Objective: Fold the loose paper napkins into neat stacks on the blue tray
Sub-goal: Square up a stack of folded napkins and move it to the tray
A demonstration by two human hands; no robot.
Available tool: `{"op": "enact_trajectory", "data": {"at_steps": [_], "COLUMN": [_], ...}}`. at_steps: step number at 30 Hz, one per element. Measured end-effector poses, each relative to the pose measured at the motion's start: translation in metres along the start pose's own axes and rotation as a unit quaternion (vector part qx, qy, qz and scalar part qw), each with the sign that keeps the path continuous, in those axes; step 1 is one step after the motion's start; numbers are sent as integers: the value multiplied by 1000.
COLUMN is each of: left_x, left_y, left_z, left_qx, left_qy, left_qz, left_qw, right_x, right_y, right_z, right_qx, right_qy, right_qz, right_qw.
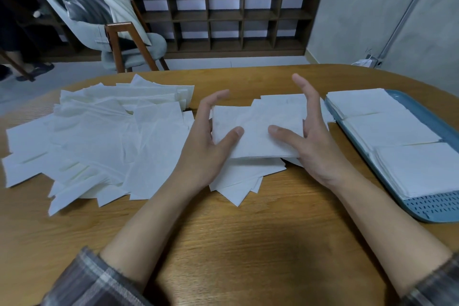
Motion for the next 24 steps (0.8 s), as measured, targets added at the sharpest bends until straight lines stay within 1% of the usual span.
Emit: {"op": "enact_trajectory", "data": {"at_steps": [2, 3, 4, 6, 8, 10, 12, 13, 15, 17, 18, 24], "left_x": [2, 1, -1, -5, -6, -4, 1, 5, 14, 21, 22, 19], "left_y": [-4, -4, -4, 0, 6, 6, 0, -1, 0, 3, 4, 2], "left_z": [-3, -3, -3, -1, 1, 2, 0, -1, -3, -3, -3, -2], "left_qx": [-18, -22, -18, 9, 30, 20, 6, 17, 72, 114, 120, 111], "left_qy": [6, 8, 14, 25, 30, 35, 53, 56, 56, 62, 66, 106], "left_qz": [4, 12, 15, 18, 20, 10, -61, -106, -185, -228, -233, -233], "left_qw": [1000, 1000, 1000, 999, 999, 999, 997, 993, 978, 965, 963, 960], "right_x": [-1, 0, 1, -2, -5, -10, -14, -17, -21, -22, -23, -24], "right_y": [0, 0, 0, -1, -3, -10, -18, -22, -27, -29, -29, -30], "right_z": [0, 0, 0, 1, 1, 0, -2, -2, -3, -3, -3, -4], "right_qx": [40, 53, 57, 49, 21, -35, -98, -124, -156, -165, -166, -166], "right_qy": [14, 20, 19, 7, 7, 23, 38, 42, 54, 59, 59, 57], "right_qz": [-87, -111, -110, -53, 2, 16, 17, 18, 21, 27, 30, 32], "right_qw": [995, 992, 992, 997, 1000, 999, 994, 991, 986, 984, 984, 984]}}
Point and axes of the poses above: each hand's wrist, its own z-axis away from the middle knuckle, its own y-axis out of the palm, x = y × z, the point moved 5 cm from there along -z, towards the middle knuckle, and after that the axes turned 9 degrees about z, right-handed, at the moved point
